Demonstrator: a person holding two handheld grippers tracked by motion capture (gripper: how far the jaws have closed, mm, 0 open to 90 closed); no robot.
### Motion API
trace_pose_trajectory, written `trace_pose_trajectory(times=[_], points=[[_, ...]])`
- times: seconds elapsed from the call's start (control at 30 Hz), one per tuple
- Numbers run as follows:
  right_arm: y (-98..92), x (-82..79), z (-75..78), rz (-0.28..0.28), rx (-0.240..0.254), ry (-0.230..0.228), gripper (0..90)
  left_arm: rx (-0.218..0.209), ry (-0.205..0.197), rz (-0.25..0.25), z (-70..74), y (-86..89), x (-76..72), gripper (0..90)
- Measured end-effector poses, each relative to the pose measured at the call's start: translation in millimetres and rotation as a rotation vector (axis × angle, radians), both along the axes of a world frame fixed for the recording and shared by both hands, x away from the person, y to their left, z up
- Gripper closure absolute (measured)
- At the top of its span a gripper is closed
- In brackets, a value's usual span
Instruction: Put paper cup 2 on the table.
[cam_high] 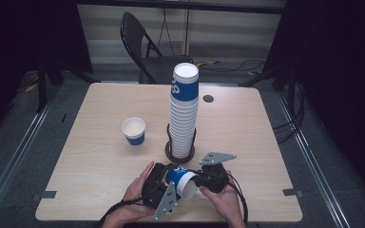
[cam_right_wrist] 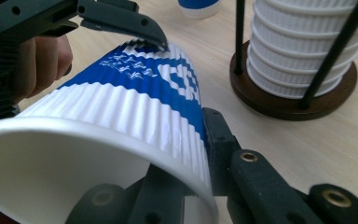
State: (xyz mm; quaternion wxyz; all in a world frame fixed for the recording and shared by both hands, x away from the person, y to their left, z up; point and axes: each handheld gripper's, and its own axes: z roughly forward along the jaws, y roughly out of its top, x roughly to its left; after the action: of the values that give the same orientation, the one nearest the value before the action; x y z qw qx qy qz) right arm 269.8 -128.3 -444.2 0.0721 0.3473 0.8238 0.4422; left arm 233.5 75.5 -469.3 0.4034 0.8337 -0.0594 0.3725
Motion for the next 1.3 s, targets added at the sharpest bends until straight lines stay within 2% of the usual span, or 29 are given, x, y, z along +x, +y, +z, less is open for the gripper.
trace_pose_trajectory(times=[0.13,0.2,0.23,0.43,0.63,0.77,0.83,0.9,0.93,1.0,1.2,1.3], points=[[4.2,1.4,0.4,0.017,-0.006,0.009,86.0,0.002,-0.007,-0.018,0.5,-3.4,-2.5,9.3],[5.8,1.7,0.5,0.023,-0.005,0.014,86.1,-0.009,0.003,-0.026,-0.4,-5.0,-3.0,9.0],[6.8,2.0,0.2,0.026,-0.007,0.014,86.0,0.005,-0.007,-0.024,0.0,-5.3,-3.2,9.1],[9.2,2.7,-0.9,0.028,-0.002,0.016,86.1,-0.002,-0.02,-0.031,-0.2,-8.0,-6.2,8.9],[10.1,2.8,-2.5,0.034,0.0,0.022,86.5,0.007,-0.039,-0.039,-0.4,-14.0,-10.0,8.8],[9.8,3.5,-3.4,0.035,0.006,0.03,86.7,0.005,-0.038,-0.054,0.3,-14.0,-11.1,10.0],[11.2,3.8,-4.1,0.041,0.003,0.037,86.9,-0.015,-0.029,-0.065,1.0,-14.7,-12.1,10.5],[11.8,3.6,-4.4,0.043,0.004,0.039,86.9,-0.017,-0.025,-0.066,1.6,-15.2,-12.5,11.2],[12.6,2.6,-4.6,0.038,0.002,0.025,87.0,-0.024,-0.019,-0.069,2.0,-14.3,-12.1,11.2],[12.8,1.5,-4.7,0.034,0.003,0.038,87.0,-0.03,-0.01,-0.074,0.5,-15.0,-11.9,11.3],[10.5,3.3,-6.5,0.031,0.017,0.053,86.9,-0.026,-0.017,-0.075,0.9,-16.4,-12.5,12.7],[10.6,4.7,-6.4,0.035,0.024,0.072,86.9,0.008,-0.024,-0.078,2.0,-16.1,-11.9,12.5]])
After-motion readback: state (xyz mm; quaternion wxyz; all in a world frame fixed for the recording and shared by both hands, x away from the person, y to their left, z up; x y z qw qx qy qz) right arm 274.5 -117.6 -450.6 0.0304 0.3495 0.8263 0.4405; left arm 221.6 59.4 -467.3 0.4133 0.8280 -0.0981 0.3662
